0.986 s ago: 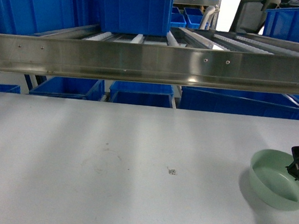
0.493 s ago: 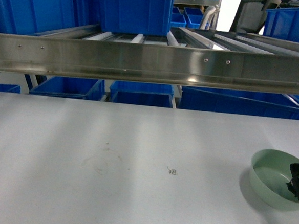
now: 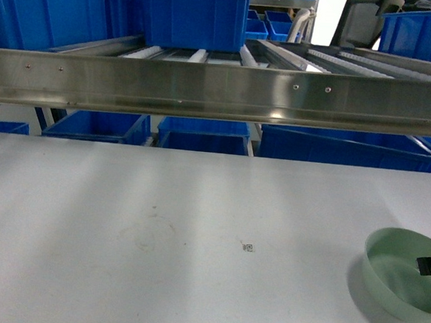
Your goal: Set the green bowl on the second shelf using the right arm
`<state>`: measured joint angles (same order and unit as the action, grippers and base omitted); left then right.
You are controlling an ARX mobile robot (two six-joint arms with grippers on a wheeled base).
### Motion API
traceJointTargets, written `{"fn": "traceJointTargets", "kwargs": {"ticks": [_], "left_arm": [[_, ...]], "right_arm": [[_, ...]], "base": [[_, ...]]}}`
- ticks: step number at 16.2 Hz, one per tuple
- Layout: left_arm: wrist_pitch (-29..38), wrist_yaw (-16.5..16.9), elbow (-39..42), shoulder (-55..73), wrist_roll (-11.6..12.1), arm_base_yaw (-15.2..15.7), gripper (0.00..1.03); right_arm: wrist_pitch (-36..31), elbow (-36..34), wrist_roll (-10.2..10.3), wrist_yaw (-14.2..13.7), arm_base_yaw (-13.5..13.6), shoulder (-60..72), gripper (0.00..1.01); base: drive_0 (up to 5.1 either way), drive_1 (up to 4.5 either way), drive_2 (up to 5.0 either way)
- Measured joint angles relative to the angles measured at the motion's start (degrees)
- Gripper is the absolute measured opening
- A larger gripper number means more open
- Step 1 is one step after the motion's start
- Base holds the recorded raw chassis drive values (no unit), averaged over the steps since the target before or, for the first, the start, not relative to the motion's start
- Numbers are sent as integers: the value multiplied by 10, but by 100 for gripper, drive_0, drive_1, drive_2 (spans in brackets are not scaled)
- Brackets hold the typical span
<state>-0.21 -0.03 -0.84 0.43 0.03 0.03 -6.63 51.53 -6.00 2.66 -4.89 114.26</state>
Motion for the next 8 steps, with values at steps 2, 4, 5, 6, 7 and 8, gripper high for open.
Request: {"fn": "traceJointTargets", "kwargs": {"ticks": [2,4,5,6,7,8], "left_arm": [[0,0,0,0,0,0,98],[0,0,0,0,0,0,98],[0,0,0,0,0,0,98],[0,0,0,0,0,0,98],[0,0,0,0,0,0,98],[0,0,0,0,0,0,98]], "right_arm": [[-15,-10,10,0,0,-1,2],[-45,-32,15,-3,2,-13,2],[-70,-47,15,-6,5,-24,2],[-98,-68,13,-10,5,-43,2],[-124,-88,11,-13,8,-74,2],[-134,-103,9,-13,9,-109,2]], "base": [[0,0,0],[0,0,0],[0,0,0],[0,0,0],[0,0,0],[0,0,0]]}}
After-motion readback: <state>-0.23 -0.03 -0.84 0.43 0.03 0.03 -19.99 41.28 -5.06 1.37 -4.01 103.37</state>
